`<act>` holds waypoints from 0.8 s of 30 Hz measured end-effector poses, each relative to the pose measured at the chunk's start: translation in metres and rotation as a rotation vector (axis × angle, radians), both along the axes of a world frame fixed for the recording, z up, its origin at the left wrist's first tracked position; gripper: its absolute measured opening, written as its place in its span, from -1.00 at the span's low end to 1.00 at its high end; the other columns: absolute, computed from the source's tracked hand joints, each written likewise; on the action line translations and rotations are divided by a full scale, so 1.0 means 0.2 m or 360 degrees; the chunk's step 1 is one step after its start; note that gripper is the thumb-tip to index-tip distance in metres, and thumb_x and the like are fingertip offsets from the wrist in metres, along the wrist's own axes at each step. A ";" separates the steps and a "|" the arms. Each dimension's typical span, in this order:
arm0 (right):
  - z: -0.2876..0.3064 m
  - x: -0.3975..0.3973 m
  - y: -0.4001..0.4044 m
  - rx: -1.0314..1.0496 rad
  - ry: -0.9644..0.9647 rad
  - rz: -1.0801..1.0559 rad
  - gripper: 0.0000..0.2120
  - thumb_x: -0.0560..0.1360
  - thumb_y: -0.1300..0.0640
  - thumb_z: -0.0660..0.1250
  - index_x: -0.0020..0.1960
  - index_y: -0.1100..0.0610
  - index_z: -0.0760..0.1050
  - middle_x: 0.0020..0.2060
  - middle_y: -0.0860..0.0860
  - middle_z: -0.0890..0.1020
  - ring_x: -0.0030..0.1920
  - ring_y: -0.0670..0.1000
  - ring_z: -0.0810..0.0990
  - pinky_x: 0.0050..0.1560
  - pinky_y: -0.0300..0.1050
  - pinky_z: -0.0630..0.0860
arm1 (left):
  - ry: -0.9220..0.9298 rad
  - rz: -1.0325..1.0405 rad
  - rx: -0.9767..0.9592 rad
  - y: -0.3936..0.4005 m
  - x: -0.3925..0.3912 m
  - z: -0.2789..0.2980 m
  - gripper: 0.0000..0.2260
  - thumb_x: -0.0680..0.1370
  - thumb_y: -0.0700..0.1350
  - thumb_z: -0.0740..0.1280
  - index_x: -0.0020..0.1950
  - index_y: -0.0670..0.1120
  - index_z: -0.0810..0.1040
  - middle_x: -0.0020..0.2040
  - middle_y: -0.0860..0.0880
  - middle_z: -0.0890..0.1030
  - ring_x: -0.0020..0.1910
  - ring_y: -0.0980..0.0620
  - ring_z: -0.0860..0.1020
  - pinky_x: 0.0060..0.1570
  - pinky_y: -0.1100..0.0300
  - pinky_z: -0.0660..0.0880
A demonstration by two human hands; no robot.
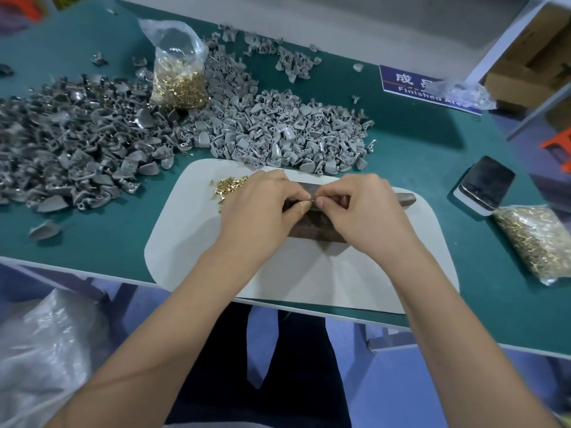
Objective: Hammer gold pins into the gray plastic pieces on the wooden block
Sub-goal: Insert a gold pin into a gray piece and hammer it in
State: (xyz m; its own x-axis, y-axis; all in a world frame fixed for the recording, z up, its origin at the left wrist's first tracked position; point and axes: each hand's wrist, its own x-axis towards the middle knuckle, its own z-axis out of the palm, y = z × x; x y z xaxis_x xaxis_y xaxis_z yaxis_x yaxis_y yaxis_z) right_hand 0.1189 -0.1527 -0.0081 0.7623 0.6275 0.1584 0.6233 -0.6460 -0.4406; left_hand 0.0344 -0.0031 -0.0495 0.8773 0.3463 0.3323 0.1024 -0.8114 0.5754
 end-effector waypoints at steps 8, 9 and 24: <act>-0.01 -0.01 -0.02 0.0101 0.0121 -0.0009 -0.88 0.53 0.15 0.44 -0.14 0.02 0.74 -0.39 -0.08 0.57 -0.34 -0.18 0.46 -0.33 -0.42 0.30 | 0.0046 0.0002 0.0115 -0.01 -0.01 0.04 -0.92 0.55 0.11 0.40 0.02 0.21 0.67 -0.10 0.15 0.57 0.02 0.08 0.50 -0.17 0.12 0.40; -0.01 -0.01 -0.03 0.0111 0.0096 -0.0013 -0.88 0.53 0.15 0.43 -0.12 0.02 0.74 -0.37 -0.05 0.59 -0.33 -0.12 0.45 -0.32 -0.42 0.30 | 0.0056 -0.0003 0.0151 -0.01 -0.02 0.04 -0.91 0.56 0.11 0.40 0.03 0.21 0.67 -0.09 0.15 0.58 0.03 0.08 0.51 -0.18 0.12 0.41; -0.24 0.01 -0.47 -0.0538 -0.0049 -0.0936 -0.64 0.71 -0.01 0.13 0.32 0.24 0.42 0.26 0.24 0.44 0.27 0.29 0.40 0.14 0.14 0.39 | 0.0014 -0.0059 0.0228 -0.09 0.05 0.04 -0.90 0.57 0.10 0.40 0.00 0.15 0.69 -0.09 0.14 0.57 0.03 0.04 0.46 -0.10 0.09 0.39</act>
State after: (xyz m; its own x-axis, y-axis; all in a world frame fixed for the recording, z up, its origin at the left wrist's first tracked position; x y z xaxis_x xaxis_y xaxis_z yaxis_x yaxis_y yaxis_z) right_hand 0.1200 -0.2475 -0.0562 0.9903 0.1285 0.0534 0.1350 -0.9805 -0.1428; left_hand 0.0452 -0.0206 -0.0422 0.8917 0.2632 0.3681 0.0754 -0.8884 0.4528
